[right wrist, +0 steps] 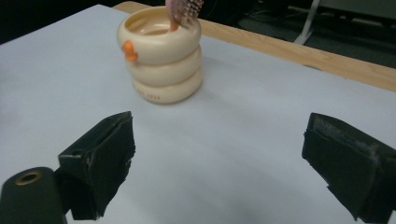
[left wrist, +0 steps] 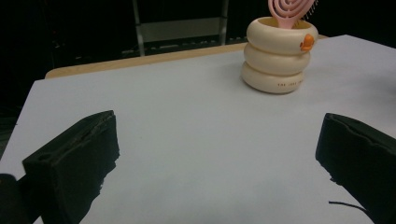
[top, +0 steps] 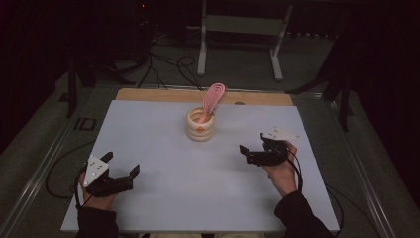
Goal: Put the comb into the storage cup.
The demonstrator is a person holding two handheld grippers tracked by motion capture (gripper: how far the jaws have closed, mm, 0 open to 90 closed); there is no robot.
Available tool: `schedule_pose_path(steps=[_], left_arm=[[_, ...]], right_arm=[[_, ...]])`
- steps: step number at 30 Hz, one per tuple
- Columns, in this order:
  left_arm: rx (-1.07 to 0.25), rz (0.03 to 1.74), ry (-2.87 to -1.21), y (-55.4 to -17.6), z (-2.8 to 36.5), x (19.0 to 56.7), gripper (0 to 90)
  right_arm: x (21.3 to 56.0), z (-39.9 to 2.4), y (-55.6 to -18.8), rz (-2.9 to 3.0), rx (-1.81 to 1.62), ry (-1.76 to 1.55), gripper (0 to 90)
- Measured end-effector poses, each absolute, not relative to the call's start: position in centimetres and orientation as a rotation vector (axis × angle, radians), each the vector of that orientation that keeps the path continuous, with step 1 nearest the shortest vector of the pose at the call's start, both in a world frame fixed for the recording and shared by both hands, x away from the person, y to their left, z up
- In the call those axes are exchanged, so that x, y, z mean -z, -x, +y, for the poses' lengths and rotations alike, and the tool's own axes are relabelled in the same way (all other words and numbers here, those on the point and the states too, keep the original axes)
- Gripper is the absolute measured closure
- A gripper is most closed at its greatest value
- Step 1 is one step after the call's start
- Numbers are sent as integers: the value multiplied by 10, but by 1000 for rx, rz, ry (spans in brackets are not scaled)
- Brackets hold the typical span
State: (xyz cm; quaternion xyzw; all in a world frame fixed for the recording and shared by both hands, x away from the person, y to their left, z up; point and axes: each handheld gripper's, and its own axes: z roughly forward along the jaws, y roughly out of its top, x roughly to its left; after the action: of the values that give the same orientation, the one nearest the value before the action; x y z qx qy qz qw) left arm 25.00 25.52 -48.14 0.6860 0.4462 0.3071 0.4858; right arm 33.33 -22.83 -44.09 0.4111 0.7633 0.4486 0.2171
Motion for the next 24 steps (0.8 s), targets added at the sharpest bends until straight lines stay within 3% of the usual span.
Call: schedule_pose_path(steps=[13, 24], left_arm=[[-752, 1078, -1655, -248, 268, 478, 2], [-739, 1066, -1680, -247, 267, 481, 2]], right_arm=[[472, -264, -269, 1985, -1323, -1084, 92], [487, -284, -255, 1904, -1300, -1125, 92]])
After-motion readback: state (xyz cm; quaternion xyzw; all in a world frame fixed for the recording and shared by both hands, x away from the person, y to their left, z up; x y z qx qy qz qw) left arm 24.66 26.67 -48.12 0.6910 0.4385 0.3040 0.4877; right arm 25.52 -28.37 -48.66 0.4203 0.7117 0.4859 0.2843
